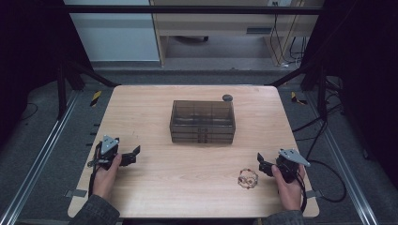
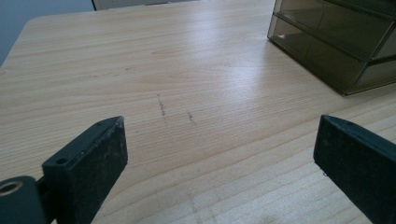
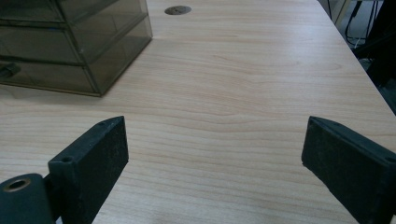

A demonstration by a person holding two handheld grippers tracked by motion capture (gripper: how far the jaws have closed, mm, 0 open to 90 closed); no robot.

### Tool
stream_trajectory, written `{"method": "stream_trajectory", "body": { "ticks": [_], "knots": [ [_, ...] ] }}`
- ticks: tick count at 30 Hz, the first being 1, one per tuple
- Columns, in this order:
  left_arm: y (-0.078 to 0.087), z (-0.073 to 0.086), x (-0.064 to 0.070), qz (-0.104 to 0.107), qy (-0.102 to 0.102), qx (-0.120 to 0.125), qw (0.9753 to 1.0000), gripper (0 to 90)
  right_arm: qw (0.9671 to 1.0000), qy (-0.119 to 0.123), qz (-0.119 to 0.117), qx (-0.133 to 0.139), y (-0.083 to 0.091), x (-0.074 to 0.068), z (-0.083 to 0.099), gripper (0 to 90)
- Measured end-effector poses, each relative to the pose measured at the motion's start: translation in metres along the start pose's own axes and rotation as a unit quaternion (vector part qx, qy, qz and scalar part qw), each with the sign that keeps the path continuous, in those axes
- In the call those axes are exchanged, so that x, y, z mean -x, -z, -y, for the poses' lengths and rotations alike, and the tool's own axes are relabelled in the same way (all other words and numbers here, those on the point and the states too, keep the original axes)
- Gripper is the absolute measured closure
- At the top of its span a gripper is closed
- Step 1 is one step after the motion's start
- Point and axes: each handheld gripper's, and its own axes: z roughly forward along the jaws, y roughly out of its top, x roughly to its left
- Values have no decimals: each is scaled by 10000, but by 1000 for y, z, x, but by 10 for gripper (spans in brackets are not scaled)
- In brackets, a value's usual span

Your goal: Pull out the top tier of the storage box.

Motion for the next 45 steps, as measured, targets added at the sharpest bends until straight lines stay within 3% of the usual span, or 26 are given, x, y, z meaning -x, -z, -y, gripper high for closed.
{"method": "stream_trajectory", "body": {
  "ticks": [7,8,9,11,19,23,26,30,33,37,40,41,42,43,45],
  "knots": [
    [0,-1,2,-2,-199,-56,9998,25,9992,383,-64,108,6,-12,-5,78],
    [2,-3,3,1,-209,-25,9998,25,9984,551,-75,86,5,-17,-6,79],
    [2,-3,3,1,-209,-25,9998,25,9984,551,-75,86,5,-17,-6,79],
    [4,-4,4,-21,-283,20,9996,25,9961,881,-23,21,5,-25,-7,79],
    [9,-9,13,93,-663,-21,9978,29,9942,1069,-63,7,8,-39,-14,92],
    [12,-11,18,42,-869,8,9962,28,9934,1141,-44,-92,9,-55,-23,95],
    [13,-12,20,21,-971,42,9953,27,9914,1267,-5,-319,8,-70,-29,103],
    [14,-13,21,-1,-996,58,9950,27,9872,1450,-144,-650,4,-91,-39,109],
    [16,-12,20,-12,-973,30,9953,28,9861,1493,-245,-683,1,-105,-50,143],
    [18,-13,19,-14,-910,66,9958,28,9820,1649,-398,-825,-5,-124,-65,193],
    [18,-13,18,-21,-917,68,9958,28,9776,1803,-531,-945,-9,-137,-74,240],
    [19,-13,18,-24,-890,79,9960,28,9728,1997,-564,-1029,-11,-145,-79,275],
    [19,-13,18,-34,-885,99,9960,27,9706,2092,-584,-1035,-11,-148,-82,297],
    [19,-13,18,-34,-885,99,9960,28,9706,2092,-584,-1035,-11,-148,-82,297],
    [19,-13,17,-37,-886,60,9960,28,9668,2289,-553,-990,-12,-154,-87,329]
  ]
}}
